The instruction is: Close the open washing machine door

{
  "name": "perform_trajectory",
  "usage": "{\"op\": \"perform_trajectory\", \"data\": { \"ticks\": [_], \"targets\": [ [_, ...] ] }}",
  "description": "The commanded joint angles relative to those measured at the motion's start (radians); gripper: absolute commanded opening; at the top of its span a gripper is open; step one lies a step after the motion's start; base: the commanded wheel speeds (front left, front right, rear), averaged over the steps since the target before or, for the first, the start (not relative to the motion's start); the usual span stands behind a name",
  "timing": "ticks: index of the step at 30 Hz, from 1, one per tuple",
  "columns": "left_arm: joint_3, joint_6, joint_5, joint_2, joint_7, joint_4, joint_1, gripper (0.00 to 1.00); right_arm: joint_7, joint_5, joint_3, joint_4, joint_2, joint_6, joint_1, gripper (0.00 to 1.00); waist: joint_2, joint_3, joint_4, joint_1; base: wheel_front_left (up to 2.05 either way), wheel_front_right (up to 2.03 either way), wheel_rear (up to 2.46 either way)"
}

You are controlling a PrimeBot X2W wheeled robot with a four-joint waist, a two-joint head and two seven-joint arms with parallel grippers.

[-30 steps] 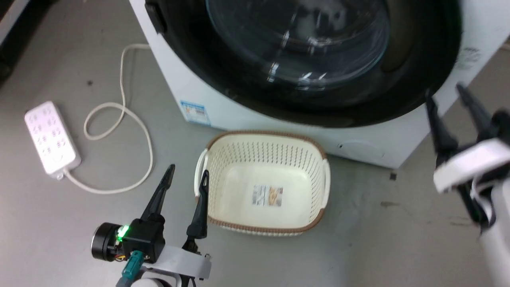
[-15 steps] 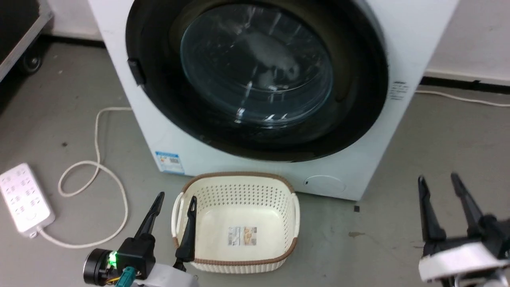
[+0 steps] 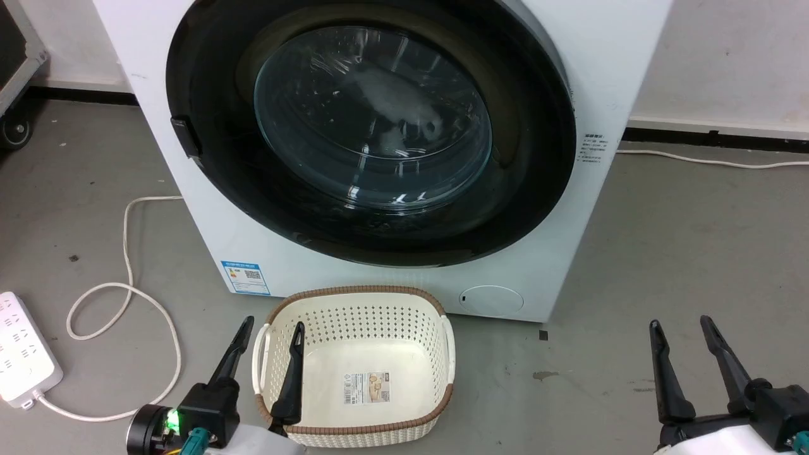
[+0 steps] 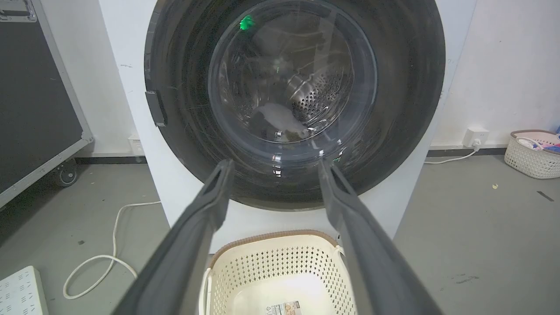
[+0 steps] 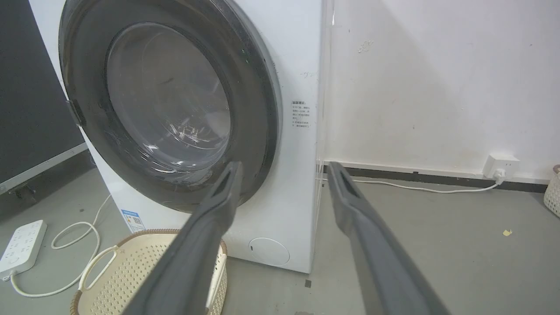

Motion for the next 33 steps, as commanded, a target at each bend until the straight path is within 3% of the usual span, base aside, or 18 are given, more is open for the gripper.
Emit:
{"op": "perform_trajectory", "data": {
  "ticks": [1, 5, 6, 33],
  "targets": [
    [0.002, -0.005, -0.007, 0.001, -0.004, 0.003, 0.006, 1.0, -0.005, 0.002, 0.001, -0.002, 0.004, -0.001, 0.012, 1.0, 0.0, 0.0, 0.0, 0.0, 0.0, 0.0, 0.0],
    [-0.002, -0.007, -0.005, -0.002, -0.004, 0.004, 0.005, 1.0, -0.005, 0.005, 0.002, -0.003, 0.004, -0.001, 0.01, 1.0, 0.0, -0.002, 0.002, 0.0, 0.0, 0.0, 0.0],
    [-0.004, -0.001, 0.0, -0.002, 0.0, 0.003, 0.0, 0.0, 0.0, 0.0, 0.002, 0.0, 0.0, 0.0, 0.0, 0.0, 0.0, -0.002, 0.002, 0.0, 0.0, 0.0, 0.0],
    [0.012, 0.014, 0.014, -0.007, 0.051, -0.016, -0.001, 0.0, 0.05, -0.017, 0.021, -0.011, 0.001, 0.0, -0.01, 0.0, 0.0, -0.003, -0.007, 0.0001, 0.0, 0.0, 0.0]
  ]
}}
